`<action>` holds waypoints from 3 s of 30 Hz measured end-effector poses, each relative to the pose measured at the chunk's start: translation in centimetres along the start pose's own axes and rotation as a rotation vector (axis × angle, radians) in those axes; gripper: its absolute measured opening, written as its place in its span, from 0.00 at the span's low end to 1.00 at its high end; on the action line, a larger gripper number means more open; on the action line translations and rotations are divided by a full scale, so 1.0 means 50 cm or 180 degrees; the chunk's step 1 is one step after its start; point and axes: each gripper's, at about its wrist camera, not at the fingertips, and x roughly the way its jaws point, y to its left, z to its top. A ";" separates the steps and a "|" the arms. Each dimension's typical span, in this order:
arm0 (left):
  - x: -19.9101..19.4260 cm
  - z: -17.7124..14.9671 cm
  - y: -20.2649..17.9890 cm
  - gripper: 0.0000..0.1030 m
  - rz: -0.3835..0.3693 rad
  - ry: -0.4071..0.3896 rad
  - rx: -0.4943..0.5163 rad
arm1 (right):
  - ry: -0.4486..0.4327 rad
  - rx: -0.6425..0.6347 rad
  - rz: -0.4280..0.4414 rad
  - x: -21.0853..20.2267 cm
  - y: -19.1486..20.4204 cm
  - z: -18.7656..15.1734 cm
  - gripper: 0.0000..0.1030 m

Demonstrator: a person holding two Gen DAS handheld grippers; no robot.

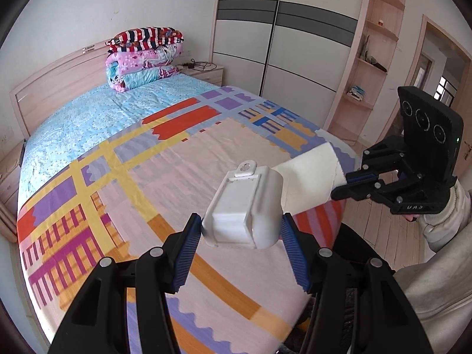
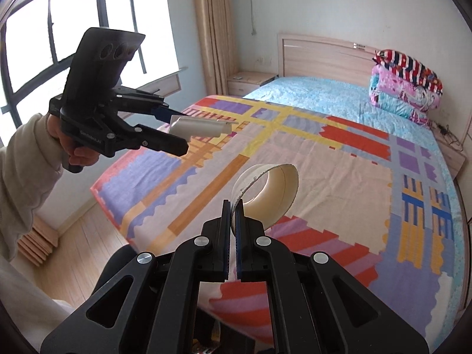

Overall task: Collect trash
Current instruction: 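Carry the white container and paper tube down over the bin, then open both tools over the bin, dropping the container and paper tube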

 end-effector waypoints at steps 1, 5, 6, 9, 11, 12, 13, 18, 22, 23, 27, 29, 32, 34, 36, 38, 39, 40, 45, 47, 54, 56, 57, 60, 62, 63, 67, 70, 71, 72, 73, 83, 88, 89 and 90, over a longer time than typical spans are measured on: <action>-0.003 -0.003 -0.008 0.53 0.0003 -0.0002 0.0013 | -0.0018 -0.0008 -0.0015 -0.009 0.002 -0.003 0.04; -0.016 -0.018 -0.045 0.53 0.0010 -0.0024 0.0050 | -0.0074 -0.0001 -0.0047 -0.046 0.010 -0.017 0.04; -0.018 -0.021 -0.053 0.53 0.0005 -0.0030 0.0054 | -0.0080 -0.0007 -0.0053 -0.054 0.012 -0.021 0.04; -0.024 -0.033 -0.079 0.53 -0.0049 -0.0064 0.0067 | -0.0089 -0.0040 -0.0077 -0.074 0.020 -0.034 0.04; -0.028 -0.041 -0.096 0.53 -0.0059 -0.0063 0.0089 | -0.0079 -0.0061 -0.0070 -0.087 0.024 -0.043 0.04; -0.029 -0.046 -0.106 0.53 -0.0054 -0.0063 0.0107 | -0.0074 -0.0071 -0.0079 -0.094 0.026 -0.049 0.04; -0.031 -0.050 -0.115 0.53 -0.0053 -0.0061 0.0120 | -0.0069 -0.0079 -0.0084 -0.098 0.028 -0.053 0.04; -0.033 -0.084 -0.164 0.53 -0.0053 -0.0046 0.0197 | -0.0024 -0.0123 -0.0099 -0.121 0.040 -0.086 0.04; -0.029 -0.108 -0.190 0.53 -0.0057 -0.0031 0.0182 | 0.0050 -0.0138 -0.0088 -0.127 0.050 -0.117 0.04; -0.028 -0.116 -0.198 0.53 -0.0053 -0.0024 0.0184 | 0.0062 -0.0133 -0.0081 -0.128 0.051 -0.122 0.04; -0.010 -0.144 -0.220 0.53 -0.0112 0.0014 0.0130 | 0.0108 -0.0109 -0.0062 -0.130 0.062 -0.151 0.04; 0.004 -0.162 -0.221 0.53 -0.0184 0.0034 0.0057 | 0.0137 -0.0077 -0.0022 -0.128 0.068 -0.167 0.04; 0.033 -0.189 -0.226 0.53 -0.0205 0.0111 -0.0043 | 0.0206 -0.0064 0.0018 -0.122 0.079 -0.188 0.04; 0.045 -0.205 -0.233 0.53 -0.0200 0.0149 -0.0082 | 0.0256 -0.0059 0.0047 -0.115 0.083 -0.200 0.04; 0.061 -0.224 -0.242 0.53 -0.0191 0.0193 -0.0128 | 0.0320 -0.0030 0.0077 -0.104 0.087 -0.215 0.04; 0.079 -0.245 -0.252 0.53 -0.0256 0.0231 -0.0180 | 0.0389 -0.0003 0.0107 -0.092 0.089 -0.231 0.04; 0.087 -0.253 -0.255 0.53 -0.0269 0.0245 -0.0211 | 0.0431 0.0011 0.0125 -0.085 0.091 -0.238 0.04; 0.098 -0.265 -0.259 0.53 -0.0282 0.0277 -0.0257 | 0.0467 0.0025 0.0137 -0.079 0.091 -0.246 0.04; 0.142 -0.313 -0.272 0.53 -0.0163 0.0471 -0.0403 | 0.0691 0.0117 0.0188 -0.036 0.093 -0.294 0.04; 0.163 -0.334 -0.275 0.53 -0.0136 0.0576 -0.0474 | 0.0765 0.0172 0.0208 -0.018 0.090 -0.310 0.04; 0.215 -0.385 -0.279 0.53 -0.0055 0.0762 -0.0658 | 0.1006 0.0226 0.0161 0.033 0.091 -0.363 0.04; 0.221 -0.396 -0.279 0.53 -0.0047 0.0775 -0.0704 | 0.1054 0.0253 0.0175 0.044 0.091 -0.373 0.04; 0.225 -0.401 -0.279 0.53 -0.0043 0.0777 -0.0730 | 0.1069 0.0263 0.0190 0.048 0.092 -0.376 0.04; 0.232 -0.408 -0.277 0.53 -0.0056 0.0789 -0.0787 | 0.1117 0.0298 0.0210 0.058 0.094 -0.387 0.04; 0.236 -0.414 -0.276 0.53 -0.0072 0.0793 -0.0833 | 0.1112 0.0322 0.0217 0.061 0.095 -0.390 0.04; 0.236 -0.416 -0.276 0.53 -0.0076 0.0787 -0.0851 | 0.1102 0.0331 0.0216 0.060 0.095 -0.389 0.04; 0.237 -0.417 -0.281 0.53 -0.0068 0.0775 -0.0897 | 0.1127 0.0323 0.0244 0.067 0.099 -0.386 0.04; 0.237 -0.417 -0.285 0.53 -0.0054 0.0789 -0.0930 | 0.1119 0.0312 0.0251 0.066 0.100 -0.384 0.23; 0.235 -0.416 -0.287 0.53 -0.0065 0.0784 -0.0941 | 0.1090 0.0301 0.0232 0.062 0.100 -0.383 0.30; 0.233 -0.416 -0.289 0.53 -0.0069 0.0779 -0.0950 | 0.1071 0.0295 0.0220 0.059 0.101 -0.380 0.34; 0.231 -0.415 -0.292 0.53 -0.0063 0.0778 -0.0959 | 0.1063 0.0290 0.0222 0.057 0.102 -0.378 0.34; 0.183 -0.381 -0.317 0.64 0.0034 0.0610 -0.0945 | 0.0942 0.0224 0.0214 0.025 0.116 -0.352 0.46; 0.154 -0.365 -0.330 0.64 0.0104 0.0540 -0.0907 | 0.0893 0.0187 0.0142 0.004 0.125 -0.339 0.64; 0.148 -0.362 -0.332 0.64 0.0128 0.0519 -0.0916 | 0.0889 0.0171 0.0129 0.000 0.128 -0.336 0.65; 0.142 -0.360 -0.333 0.64 0.0156 0.0496 -0.0937 | 0.0884 0.0163 0.0132 -0.005 0.131 -0.334 0.67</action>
